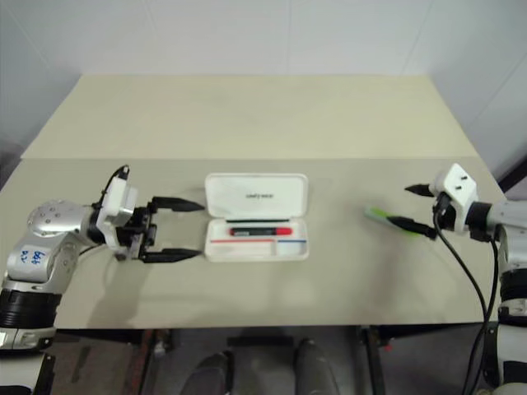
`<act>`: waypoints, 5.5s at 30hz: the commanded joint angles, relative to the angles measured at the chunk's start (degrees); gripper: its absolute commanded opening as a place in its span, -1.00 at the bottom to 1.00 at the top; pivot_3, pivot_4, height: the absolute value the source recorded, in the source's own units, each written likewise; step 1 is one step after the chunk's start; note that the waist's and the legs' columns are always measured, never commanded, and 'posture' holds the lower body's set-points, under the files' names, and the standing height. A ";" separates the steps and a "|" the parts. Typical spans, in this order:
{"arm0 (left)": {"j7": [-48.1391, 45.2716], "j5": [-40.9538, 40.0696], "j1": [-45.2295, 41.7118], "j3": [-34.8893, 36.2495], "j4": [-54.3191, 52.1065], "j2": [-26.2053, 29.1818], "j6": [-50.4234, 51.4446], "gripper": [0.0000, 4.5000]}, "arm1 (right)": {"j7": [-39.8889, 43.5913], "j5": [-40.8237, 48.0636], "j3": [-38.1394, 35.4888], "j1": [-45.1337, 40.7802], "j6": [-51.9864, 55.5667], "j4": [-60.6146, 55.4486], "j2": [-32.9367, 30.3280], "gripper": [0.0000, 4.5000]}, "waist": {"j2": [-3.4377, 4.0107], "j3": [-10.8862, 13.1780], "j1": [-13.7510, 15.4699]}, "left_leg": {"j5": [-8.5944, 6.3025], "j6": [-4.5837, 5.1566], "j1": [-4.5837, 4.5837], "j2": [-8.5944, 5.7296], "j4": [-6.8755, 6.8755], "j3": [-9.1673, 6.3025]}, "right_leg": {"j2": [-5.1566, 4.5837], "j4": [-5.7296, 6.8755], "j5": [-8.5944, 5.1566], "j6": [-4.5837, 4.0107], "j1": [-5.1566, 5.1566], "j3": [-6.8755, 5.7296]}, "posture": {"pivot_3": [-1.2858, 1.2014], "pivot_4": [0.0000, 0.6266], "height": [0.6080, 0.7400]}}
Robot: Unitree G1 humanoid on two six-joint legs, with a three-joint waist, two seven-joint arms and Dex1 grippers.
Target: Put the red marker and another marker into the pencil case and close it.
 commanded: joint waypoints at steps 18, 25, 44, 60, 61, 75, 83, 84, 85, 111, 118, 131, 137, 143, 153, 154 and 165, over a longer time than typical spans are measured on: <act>0.17 -0.35 -0.59 1.86 -2.30 1.99 0.02 1.00 | -0.75 -10.43 2.85 -8.46 -6.33 23.84 -0.72 0.38 | 0.01 0.00 0.04 | 0.01 -0.02 0.06 0.00 0.05 0.02 | 0.00 0.01 0.03 0.04 0.07 0.02 | 0.03 -0.52 1.00; 0.14 -0.37 -0.71 1.75 -2.29 2.07 0.06 1.00 | 2.49 -10.01 2.67 -9.64 -5.95 23.49 0.44 -0.52 | 0.01 0.00 0.09 | 0.01 -0.01 0.06 -0.02 0.33 0.02 | 0.00 0.01 0.08 0.12 0.19 0.06 | 0.03 -0.52 1.00; -1.85 -1.46 3.42 4.33 -3.56 4.02 -0.93 1.00 | 11.13 5.70 3.44 -1.11 9.23 -25.20 8.62 -0.52 | 0.05 0.02 -1.10 | -0.01 -0.03 0.03 0.00 0.20 -0.03 | 0.02 0.25 0.02 0.16 0.05 0.06 | 0.03 -0.52 1.00; -1.68 0.09 9.21 7.44 -0.59 6.08 -3.77 1.00 | -5.30 2.66 19.92 1.81 25.36 -45.75 25.67 -0.52 | -0.02 0.00 -0.83 | 0.04 -0.02 0.01 0.00 0.35 -0.04 | 0.02 0.41 0.01 -0.03 -0.03 0.05 | 0.03 -0.52 1.00; -1.59 0.09 9.20 7.40 -0.62 6.06 -3.79 1.00 | -5.56 2.33 20.18 1.49 25.11 -45.30 26.01 -0.52 | -0.02 -0.01 -0.79 | 0.04 -0.02 0.01 0.00 0.35 -0.04 | 0.02 0.42 0.01 -0.02 -0.04 0.05 | 0.03 -0.52 1.00; 0.20 -0.64 10.47 7.67 -2.99 6.04 -2.64 1.00 | -1.15 -2.41 27.31 -1.37 20.41 -37.96 28.23 -0.52 | -0.05 -0.03 -0.74 | 0.00 0.00 -0.02 0.00 0.24 -0.05 | 0.02 0.43 0.00 -0.01 -0.10 0.03 | 0.03 -0.52 1.00; 1.12 -0.74 11.23 8.06 -4.32 5.99 -2.19 1.00 | -0.84 -4.40 28.29 -3.85 18.38 -33.72 28.84 -0.52 | -0.07 -0.03 -1.05 | 0.00 -0.01 0.04 0.00 0.25 -0.05 | 0.02 0.50 0.00 -0.02 -0.08 0.03 | 0.03 -0.52 1.00; 1.22 -0.73 11.16 8.04 -4.43 5.91 -2.11 1.00 | -0.97 -4.78 28.26 -4.27 18.02 -33.15 29.06 -0.52 | -0.07 -0.04 -1.04 | 0.00 -0.01 0.04 0.00 0.25 -0.06 | 0.02 0.51 0.00 -0.02 -0.08 0.03 | 0.03 -0.52 1.00; 1.30 -0.69 11.07 7.98 -4.51 5.84 -2.07 1.00 | -1.01 -5.04 28.17 -4.64 18.01 -32.71 29.29 -0.52 | -0.07 -0.03 -1.04 | 0.01 -0.01 0.04 0.00 0.25 -0.06 | 0.02 0.51 0.00 -0.02 -0.08 0.03 | 0.03 -0.52 1.00; 1.30 -0.20 9.80 6.99 -3.83 5.28 -2.24 1.00 | -1.66 -3.17 24.63 -8.43 20.42 -34.86 31.73 0.97 | -0.07 -0.03 -1.19 | 0.01 -0.02 0.01 0.00 0.18 -0.06 | 0.02 0.46 -0.01 -0.03 -0.13 0.03 | 0.03 -0.52 1.00; 2.81 -0.70 11.93 8.81 -5.39 5.27 -1.87 1.00 | 2.11 6.98 19.10 -6.53 23.48 -45.37 29.83 0.97 | -0.07 -0.03 -1.04 | 0.01 -0.02 -0.02 0.00 0.03 -0.06 | 0.01 0.36 -0.02 -0.03 -0.16 0.02 | 0.03 -0.52 1.00; 38.73 3.80 28.70 26.70 -21.39 -10.83 -0.03 1.00 | -5.00 22.78 -2.86 10.50 32.23 -64.31 14.69 0.97 | -0.16 -0.06 0.53 | -0.05 -0.02 0.00 0.02 -0.05 -0.04 | 0.00 0.10 -0.02 -0.01 -0.10 0.02 | 0.03 -0.52 1.00; 51.86 5.60 34.78 30.04 -22.03 -18.92 1.90 1.00 | -6.10 21.85 -6.14 13.74 29.80 -62.76 10.17 0.97 | -0.19 -0.07 0.50 | 0.01 0.05 0.04 0.03 0.01 0.16 | -0.04 -0.45 -0.27 -0.87 0.09 0.08 | 0.03 -0.52 1.00; 57.08 8.48 36.56 25.59 -19.84 -23.05 3.31 1.00 | -7.10 22.26 -5.13 13.75 29.42 -64.21 9.53 0.97 | -0.25 -0.11 0.80 | 0.02 0.07 0.02 0.03 0.20 0.18 | -0.04 -0.47 -0.22 -0.92 0.13 0.10 | 0.03 -0.52 1.00; 59.56 9.86 33.59 20.30 -14.65 -24.28 4.39 1.00 | -8.10 22.76 -4.34 13.45 29.67 -65.29 9.32 0.97 | -0.27 -0.13 1.55 | 0.02 0.06 -0.01 0.03 0.24 0.19 | -0.03 -0.51 -0.21 -0.93 0.12 0.10 | 0.03 -0.52 1.00; 60.29 10.17 33.26 19.99 -14.33 -24.40 4.78 1.00 | -8.03 22.98 -4.25 13.54 29.86 -65.54 9.31 0.97 | -0.27 -0.13 1.57 | 0.01 0.06 -0.01 0.03 0.24 0.19 | -0.03 -0.51 -0.21 -0.93 0.12 0.10 | 0.03 -0.52 1.00; 63.11 10.68 30.66 18.36 -12.45 -24.48 7.53 0.47 | -7.52 24.79 -3.33 14.71 30.91 -67.65 9.07 1.00 | -0.26 -0.14 1.94 | 0.02 0.06 0.02 0.03 0.29 0.18 | -0.03 -0.50 -0.16 -0.94 0.16 0.09 | 0.03 -0.52 1.00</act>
